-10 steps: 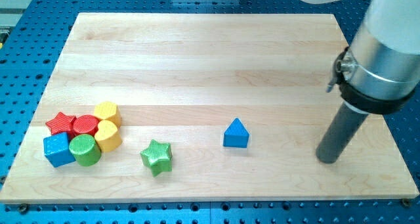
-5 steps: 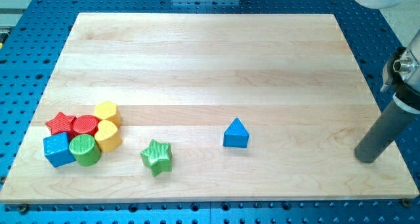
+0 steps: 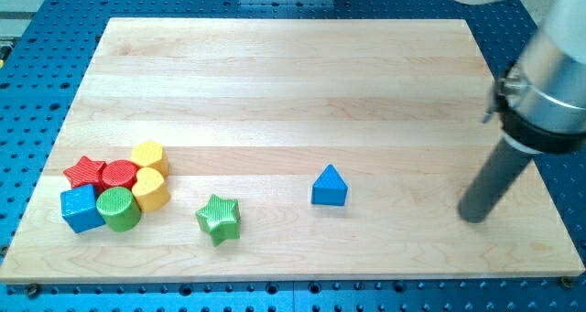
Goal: Push the blue triangle into the group of blocks
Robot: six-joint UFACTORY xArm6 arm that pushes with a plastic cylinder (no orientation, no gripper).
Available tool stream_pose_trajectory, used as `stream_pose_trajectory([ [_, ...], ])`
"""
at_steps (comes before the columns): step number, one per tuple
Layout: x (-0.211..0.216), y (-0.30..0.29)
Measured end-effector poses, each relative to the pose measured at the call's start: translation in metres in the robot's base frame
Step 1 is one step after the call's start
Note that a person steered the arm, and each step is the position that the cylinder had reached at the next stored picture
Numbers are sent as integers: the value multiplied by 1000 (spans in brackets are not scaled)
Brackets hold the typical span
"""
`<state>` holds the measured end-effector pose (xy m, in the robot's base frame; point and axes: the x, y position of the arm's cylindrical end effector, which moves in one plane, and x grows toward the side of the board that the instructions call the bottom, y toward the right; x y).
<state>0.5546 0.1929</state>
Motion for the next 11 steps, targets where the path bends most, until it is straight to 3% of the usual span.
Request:
stream_pose_trajectory([
  [2,-18,-49],
  [9,-14,-28],
  [11,-8,-142],
])
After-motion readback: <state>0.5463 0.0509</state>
